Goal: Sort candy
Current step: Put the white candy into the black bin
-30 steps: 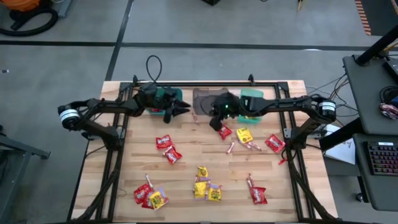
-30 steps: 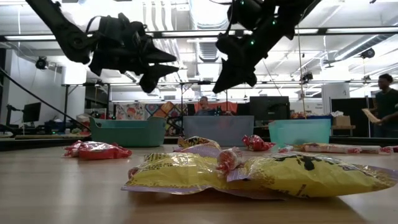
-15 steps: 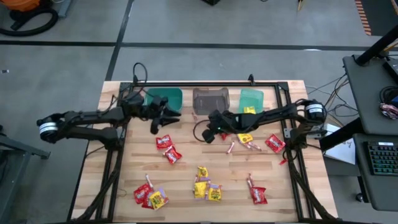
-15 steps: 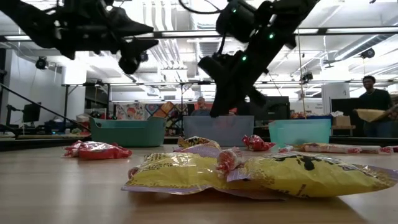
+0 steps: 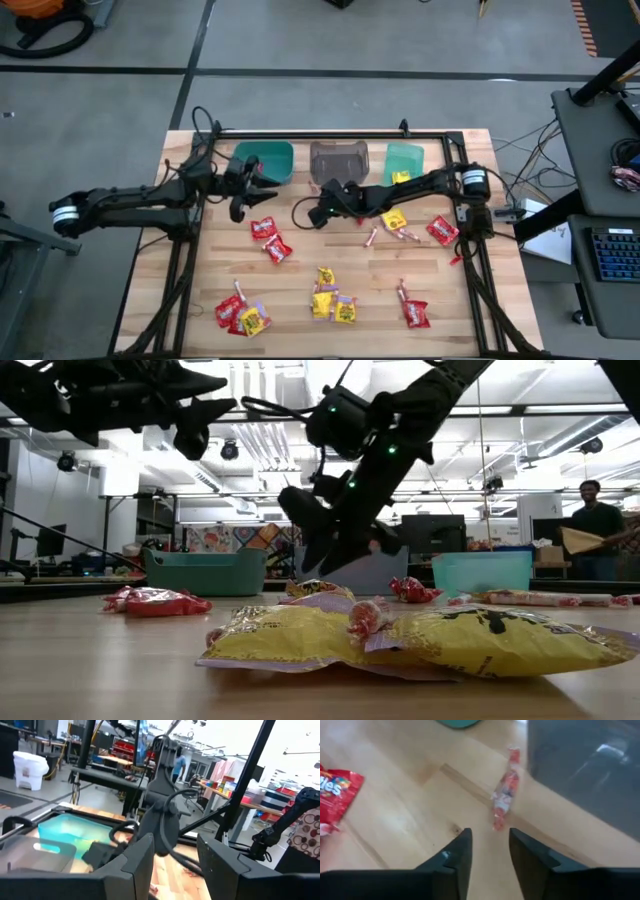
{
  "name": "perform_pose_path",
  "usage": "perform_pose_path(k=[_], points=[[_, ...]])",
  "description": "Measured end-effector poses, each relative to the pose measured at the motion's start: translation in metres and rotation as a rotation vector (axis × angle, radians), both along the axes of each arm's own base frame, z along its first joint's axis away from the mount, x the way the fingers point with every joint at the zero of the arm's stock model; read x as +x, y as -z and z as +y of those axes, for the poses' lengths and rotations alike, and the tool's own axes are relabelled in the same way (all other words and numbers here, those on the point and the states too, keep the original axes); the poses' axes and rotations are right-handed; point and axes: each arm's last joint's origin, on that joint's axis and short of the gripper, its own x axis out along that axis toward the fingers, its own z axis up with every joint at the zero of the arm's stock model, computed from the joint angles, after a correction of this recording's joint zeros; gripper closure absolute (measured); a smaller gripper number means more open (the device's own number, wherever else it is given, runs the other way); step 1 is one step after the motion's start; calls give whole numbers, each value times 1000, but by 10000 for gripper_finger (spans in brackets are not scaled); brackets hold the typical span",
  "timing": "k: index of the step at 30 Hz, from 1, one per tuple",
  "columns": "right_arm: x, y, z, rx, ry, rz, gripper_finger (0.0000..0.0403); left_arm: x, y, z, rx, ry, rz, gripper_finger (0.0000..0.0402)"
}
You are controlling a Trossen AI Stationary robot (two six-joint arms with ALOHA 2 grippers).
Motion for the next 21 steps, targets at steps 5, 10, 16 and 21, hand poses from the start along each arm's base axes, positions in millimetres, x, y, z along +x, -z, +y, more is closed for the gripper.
perform_pose_path(k=[5, 10, 16, 21], points=[[4, -2, 9, 59, 62, 15, 226, -1, -3, 0, 28, -3, -14, 268], [9, -7, 15, 31, 124, -29, 206, -3, -7, -1, 34, -3, -34, 268], [18, -4, 9, 20, 168, -54, 204, -8, -10, -3, 16, -1, -26, 267], [28, 4, 6, 11, 172, -50, 204, -13, -12, -5, 22, -1, -27, 267]])
